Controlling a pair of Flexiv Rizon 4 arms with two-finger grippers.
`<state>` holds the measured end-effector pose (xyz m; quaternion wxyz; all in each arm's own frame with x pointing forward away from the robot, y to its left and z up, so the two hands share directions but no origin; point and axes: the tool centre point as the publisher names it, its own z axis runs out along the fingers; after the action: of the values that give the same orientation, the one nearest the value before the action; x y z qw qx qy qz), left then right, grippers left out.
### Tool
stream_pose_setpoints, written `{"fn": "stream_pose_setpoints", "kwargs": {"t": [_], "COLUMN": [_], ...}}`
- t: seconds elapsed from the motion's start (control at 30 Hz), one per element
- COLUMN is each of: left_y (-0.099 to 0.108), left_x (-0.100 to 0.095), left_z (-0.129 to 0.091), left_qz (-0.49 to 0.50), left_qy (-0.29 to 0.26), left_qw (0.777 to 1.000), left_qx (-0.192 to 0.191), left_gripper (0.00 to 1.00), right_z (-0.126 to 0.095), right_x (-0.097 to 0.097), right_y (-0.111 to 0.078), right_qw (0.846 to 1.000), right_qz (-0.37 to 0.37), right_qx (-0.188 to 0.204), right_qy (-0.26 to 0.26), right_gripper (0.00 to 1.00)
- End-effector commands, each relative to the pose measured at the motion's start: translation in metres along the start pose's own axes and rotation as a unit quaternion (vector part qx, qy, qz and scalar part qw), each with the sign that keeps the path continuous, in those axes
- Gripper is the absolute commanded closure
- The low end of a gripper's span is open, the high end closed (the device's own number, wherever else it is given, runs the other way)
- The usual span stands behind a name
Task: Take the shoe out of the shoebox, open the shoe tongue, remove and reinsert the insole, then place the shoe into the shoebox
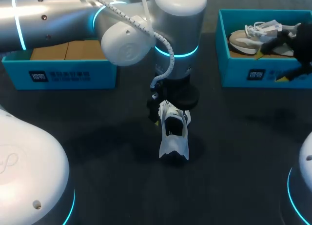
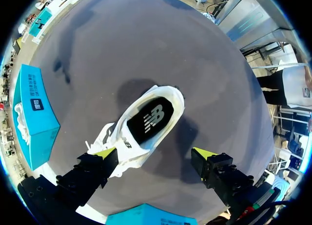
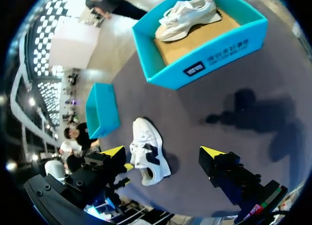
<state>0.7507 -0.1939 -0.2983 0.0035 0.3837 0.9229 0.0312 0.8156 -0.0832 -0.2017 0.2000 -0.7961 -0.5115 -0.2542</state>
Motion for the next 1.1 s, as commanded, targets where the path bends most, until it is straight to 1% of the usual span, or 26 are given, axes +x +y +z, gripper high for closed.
{"fn": "stream_pose_setpoints", "kwargs": {"t": [0.03,0.53,0.57,0.63,0.7,0.73,0.8,0.83,0.93,0.97,1.1], "left_y": [0.001,0.001,-0.003,-0.010,-0.011,-0.016,-0.017,-0.019,-0.025,-0.027,-0.033], "left_x": [0.001,0.001,0.004,0.011,0.012,0.021,0.023,0.030,0.038,0.040,0.047], "left_z": [0.000,0.000,-0.002,-0.003,-0.003,-0.003,-0.003,-0.001,-0.001,-0.001,0.001], "left_qz": [0.000,0.000,-0.022,-0.055,-0.061,-0.108,-0.116,-0.151,-0.181,-0.192,-0.201], "left_qy": [-0.001,-0.001,-0.002,-0.001,-0.003,-0.015,-0.019,-0.026,-0.031,-0.032,-0.037], "left_qw": [1.000,1.000,1.000,0.998,0.998,0.994,0.993,0.988,0.983,0.981,0.979], "left_qx": [0.000,0.000,0.002,-0.011,-0.007,-0.015,-0.014,-0.002,0.003,-0.001,0.015], "left_gripper": [0.00,0.00,0.00,0.00,0.00,0.00,0.00,0.00,0.00,0.00,0.00], "right_z": [-0.002,-0.002,-0.002,-0.002,-0.002,-0.002,-0.002,-0.002,-0.002,-0.002,-0.002], "right_x": [-0.008,-0.008,-0.008,-0.008,-0.008,-0.008,-0.008,-0.008,-0.008,-0.008,-0.008], "right_y": [0.002,0.002,0.002,0.002,0.002,0.002,0.002,0.002,0.002,0.002,0.002], "right_qw": [1.000,1.000,1.000,1.000,1.000,1.000,1.000,1.000,1.000,1.000,1.000], "right_qz": [0.000,0.000,0.000,0.000,0.000,0.000,0.000,0.000,0.000,0.000,0.000], "right_qx": [0.024,0.024,0.024,0.024,0.024,0.024,0.024,0.024,0.024,0.024,0.024], "right_qy": [0.020,0.020,0.020,0.020,0.020,0.020,0.020,0.020,0.020,0.020,0.020], "right_gripper": [0.00,0.00,0.00,0.00,0.00,0.00,0.00,0.00,0.00,0.00,0.00]}}
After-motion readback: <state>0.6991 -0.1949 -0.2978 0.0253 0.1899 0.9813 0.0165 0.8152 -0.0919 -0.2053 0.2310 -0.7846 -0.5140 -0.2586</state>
